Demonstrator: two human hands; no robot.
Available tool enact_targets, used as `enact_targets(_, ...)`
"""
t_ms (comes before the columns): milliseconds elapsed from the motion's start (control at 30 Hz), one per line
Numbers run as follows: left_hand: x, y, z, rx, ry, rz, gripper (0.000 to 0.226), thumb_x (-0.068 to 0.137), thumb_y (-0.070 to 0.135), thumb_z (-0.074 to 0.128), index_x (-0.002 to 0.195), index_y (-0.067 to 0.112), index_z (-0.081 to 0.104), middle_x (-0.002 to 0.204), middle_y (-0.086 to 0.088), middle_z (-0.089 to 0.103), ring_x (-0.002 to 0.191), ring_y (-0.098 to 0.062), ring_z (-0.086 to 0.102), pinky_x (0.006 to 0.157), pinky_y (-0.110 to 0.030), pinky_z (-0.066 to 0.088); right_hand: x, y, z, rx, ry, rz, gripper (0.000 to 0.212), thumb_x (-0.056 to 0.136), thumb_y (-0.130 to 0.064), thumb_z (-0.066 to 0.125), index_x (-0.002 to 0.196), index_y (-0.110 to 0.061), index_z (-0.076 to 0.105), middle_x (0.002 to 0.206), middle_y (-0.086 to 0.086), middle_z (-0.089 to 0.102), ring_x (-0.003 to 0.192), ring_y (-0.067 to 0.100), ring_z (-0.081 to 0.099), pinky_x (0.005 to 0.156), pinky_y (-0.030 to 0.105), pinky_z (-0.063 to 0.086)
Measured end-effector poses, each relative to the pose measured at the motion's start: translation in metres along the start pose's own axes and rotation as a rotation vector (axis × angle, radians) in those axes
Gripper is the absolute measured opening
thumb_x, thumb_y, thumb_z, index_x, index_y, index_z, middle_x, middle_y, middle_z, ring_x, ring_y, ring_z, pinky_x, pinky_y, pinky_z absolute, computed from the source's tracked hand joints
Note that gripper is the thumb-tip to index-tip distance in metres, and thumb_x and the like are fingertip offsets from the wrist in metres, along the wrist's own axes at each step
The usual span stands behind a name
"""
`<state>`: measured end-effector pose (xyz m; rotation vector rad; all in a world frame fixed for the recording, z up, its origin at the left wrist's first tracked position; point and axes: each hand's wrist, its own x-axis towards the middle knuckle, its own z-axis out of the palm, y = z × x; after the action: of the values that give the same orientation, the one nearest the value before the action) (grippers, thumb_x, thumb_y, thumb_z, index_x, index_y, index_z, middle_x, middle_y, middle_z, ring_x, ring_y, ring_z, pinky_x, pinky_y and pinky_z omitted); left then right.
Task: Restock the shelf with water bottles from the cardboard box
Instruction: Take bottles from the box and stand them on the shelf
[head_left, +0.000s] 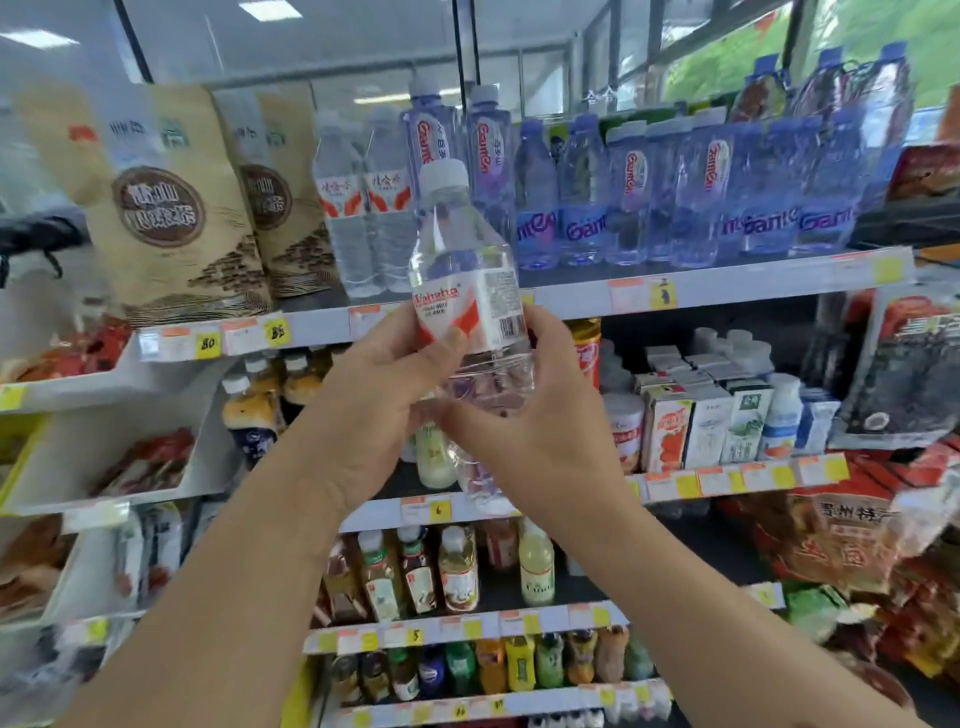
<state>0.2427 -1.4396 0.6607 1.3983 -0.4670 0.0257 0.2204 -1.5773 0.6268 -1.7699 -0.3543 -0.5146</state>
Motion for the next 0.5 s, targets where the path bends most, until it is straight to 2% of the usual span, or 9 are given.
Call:
enact_targets(67,0.011,0.001,-0.003,0.168,0.048,0.025,0.039,0.084,0.023,0.069,0.122,0.028,0.063,0.116,0.001,0.072,0.11,-0.019,0.067,0.094,-0.041,0.052,0.014,0.002,0.012,-0.036,0.051,0.003,0.073,0.073,-0.044,0.08,0.128,-0.05,0.032,0.109,-0.022,0.065,0.094,0.001,0.067,0.082,0.037,0.057)
enact_targets(133,0.022,0.003,-0.009,0.312,0.123,0.051,0.048,0.075,0.03,0.079,0.12,0.033,0.061,0.111,0.008,0.073,0.104,-0.012,0.068,0.094,-0.04,0.051,0.027,0.003,0.028,-0.071,0.077,-0.006,0.072,0.072,-0.048,0.076,0.126,-0.052,0.028,0.116,-0.017,0.063,0.098,0.01,0.067,0.08,0.045,0.057)
enact_targets(200,0.032,0.008,-0.02,0.345,0.182,0.075,0.047,0.076,0.022,0.08,0.119,0.031,0.063,0.107,0.007,0.074,0.099,-0.012,0.07,0.092,-0.041,0.053,0.037,0.002,0.043,-0.093,0.064,-0.039,0.079,0.072,-0.052,0.075,0.135,-0.05,0.027,0.125,-0.015,0.059,0.109,0.013,0.064,0.083,0.047,0.056)
enact_targets(233,0.036,0.011,-0.029,0.31,0.186,0.087,0.046,0.077,0.016,0.079,0.119,0.028,0.063,0.106,0.004,0.075,0.098,-0.015,0.071,0.091,-0.043,0.053,0.041,0.002,0.049,-0.101,0.052,-0.058,0.084,0.073,-0.054,0.075,0.141,-0.048,0.025,0.131,-0.015,0.055,0.116,0.012,0.06,0.088,0.044,0.055)
enact_targets(300,0.045,0.02,-0.052,0.18,0.166,0.076,0.05,0.075,0.008,0.077,0.121,0.022,0.063,0.105,-0.004,0.075,0.096,-0.022,0.071,0.086,-0.047,0.052,0.049,0.002,0.054,-0.06,0.007,-0.064,0.086,0.079,-0.054,0.073,0.148,-0.046,0.021,0.137,-0.022,0.047,0.125,0.002,0.049,0.098,0.031,0.047)
enact_targets(367,0.054,0.028,-0.078,0.002,0.103,0.05,0.054,0.074,0.007,0.073,0.126,0.016,0.059,0.109,-0.012,0.073,0.098,-0.031,0.07,0.084,-0.053,0.052,0.057,-0.002,0.057,0.076,-0.109,-0.004,0.074,0.086,-0.048,0.068,0.147,-0.05,0.025,0.13,-0.029,0.048,0.124,-0.006,0.047,0.099,0.024,0.042)
enact_targets(433,0.063,0.033,-0.099,-0.137,0.008,0.059,0.053,0.076,0.005,0.067,0.128,0.011,0.057,0.112,-0.015,0.072,0.099,-0.033,0.069,0.085,-0.052,0.054,0.071,-0.007,0.065,0.168,-0.218,0.047,0.051,0.09,-0.035,0.068,0.135,-0.048,0.046,0.121,-0.02,0.063,0.116,0.001,0.059,0.098,0.033,0.048)
enact_targets(500,0.072,0.036,-0.114,-0.175,-0.057,0.063,0.045,0.082,0.004,0.063,0.127,0.009,0.059,0.115,-0.017,0.07,0.102,-0.034,0.067,0.09,-0.051,0.053,0.086,-0.011,0.08,0.16,-0.17,0.041,0.038,0.087,-0.024,0.072,0.119,-0.042,0.058,0.108,-0.011,0.072,0.101,0.007,0.068,0.091,0.042,0.055)
